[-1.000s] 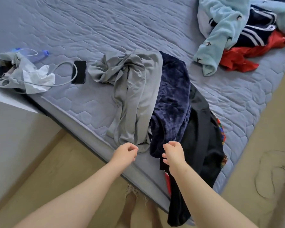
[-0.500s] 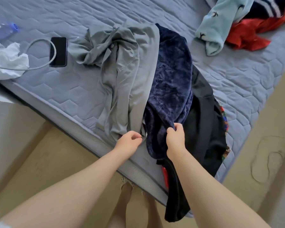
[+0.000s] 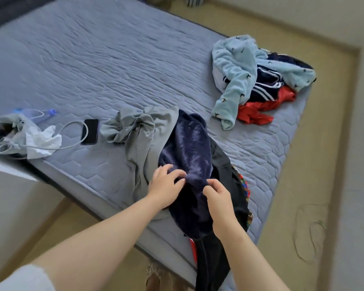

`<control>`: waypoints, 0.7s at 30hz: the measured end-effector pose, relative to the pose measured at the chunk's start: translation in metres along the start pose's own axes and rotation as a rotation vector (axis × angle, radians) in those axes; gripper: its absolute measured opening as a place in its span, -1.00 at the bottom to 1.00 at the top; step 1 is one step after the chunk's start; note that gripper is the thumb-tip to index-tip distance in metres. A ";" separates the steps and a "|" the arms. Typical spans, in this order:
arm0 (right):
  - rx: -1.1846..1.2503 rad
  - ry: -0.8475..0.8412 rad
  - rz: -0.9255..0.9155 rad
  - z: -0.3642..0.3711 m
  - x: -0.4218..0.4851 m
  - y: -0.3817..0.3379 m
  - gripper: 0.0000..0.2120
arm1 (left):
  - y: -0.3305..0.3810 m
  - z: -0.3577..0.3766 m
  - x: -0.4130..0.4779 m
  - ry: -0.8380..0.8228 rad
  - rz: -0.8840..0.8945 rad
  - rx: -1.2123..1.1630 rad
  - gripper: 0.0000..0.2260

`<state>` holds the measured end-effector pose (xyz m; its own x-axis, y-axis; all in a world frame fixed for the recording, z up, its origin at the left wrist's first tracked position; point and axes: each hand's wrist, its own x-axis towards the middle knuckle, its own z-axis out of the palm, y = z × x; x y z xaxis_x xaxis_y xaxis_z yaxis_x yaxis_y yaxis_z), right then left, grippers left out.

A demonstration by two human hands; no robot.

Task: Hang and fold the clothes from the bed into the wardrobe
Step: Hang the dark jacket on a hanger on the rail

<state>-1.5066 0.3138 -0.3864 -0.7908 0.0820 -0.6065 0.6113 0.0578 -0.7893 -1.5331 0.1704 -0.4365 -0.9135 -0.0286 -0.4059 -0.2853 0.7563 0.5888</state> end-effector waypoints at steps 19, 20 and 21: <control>0.323 -0.112 -0.515 -0.002 -0.115 -0.175 -0.84 | 0.139 -0.171 -0.081 0.385 0.204 -0.935 -0.84; 0.326 -0.114 -0.542 -0.001 -0.121 -0.180 -0.86 | 0.150 -0.186 -0.089 0.422 0.233 -0.998 -0.85; 0.330 -0.122 -0.573 -0.001 -0.127 -0.185 -0.86 | 0.160 -0.201 -0.097 0.450 0.262 -1.048 -0.86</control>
<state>-1.5194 0.2932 -0.1629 -0.9972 0.0150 -0.0738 0.0677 -0.2496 -0.9660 -1.5478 0.1628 -0.1626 -0.9403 -0.3393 -0.0260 0.0193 -0.1296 0.9914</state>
